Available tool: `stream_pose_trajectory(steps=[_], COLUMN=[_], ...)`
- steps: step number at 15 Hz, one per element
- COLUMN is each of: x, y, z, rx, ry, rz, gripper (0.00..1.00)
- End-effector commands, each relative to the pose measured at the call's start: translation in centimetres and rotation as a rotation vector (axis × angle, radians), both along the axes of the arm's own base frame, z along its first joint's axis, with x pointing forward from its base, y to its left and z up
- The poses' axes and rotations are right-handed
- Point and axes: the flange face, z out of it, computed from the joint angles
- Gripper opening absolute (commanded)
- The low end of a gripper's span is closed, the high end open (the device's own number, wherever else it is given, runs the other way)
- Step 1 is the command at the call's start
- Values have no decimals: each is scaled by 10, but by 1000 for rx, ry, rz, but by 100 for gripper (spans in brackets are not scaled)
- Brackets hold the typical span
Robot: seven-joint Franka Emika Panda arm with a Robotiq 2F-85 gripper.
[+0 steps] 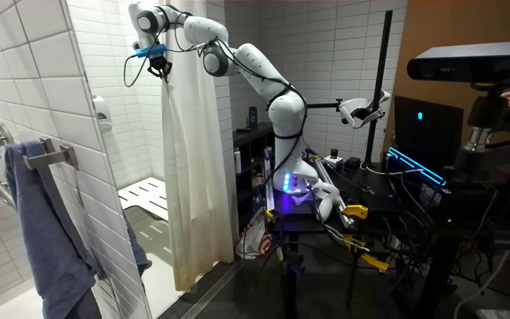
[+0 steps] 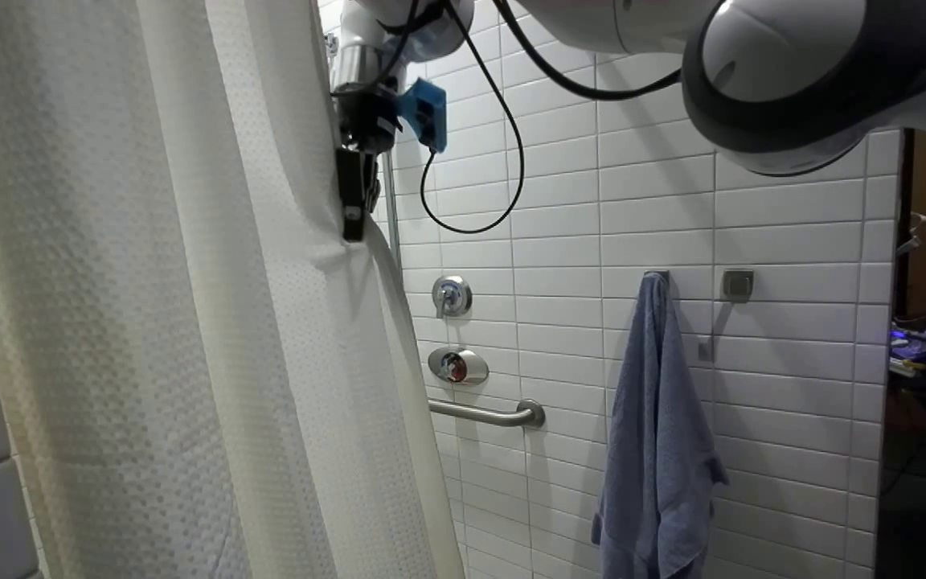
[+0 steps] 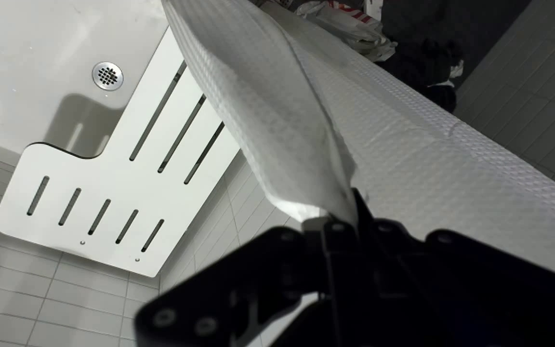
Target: Close the curtain railing
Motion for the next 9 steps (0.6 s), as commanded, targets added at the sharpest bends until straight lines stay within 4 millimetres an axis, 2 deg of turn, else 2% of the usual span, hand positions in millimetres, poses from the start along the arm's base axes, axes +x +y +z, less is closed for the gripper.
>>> stream_pose_trajectory(steps=[1, 9], x=[9, 28], y=[-22, -74], z=[5, 11], rx=[-6, 3], ry=[-19, -37], rz=[-28, -121], gripper=[1, 1])
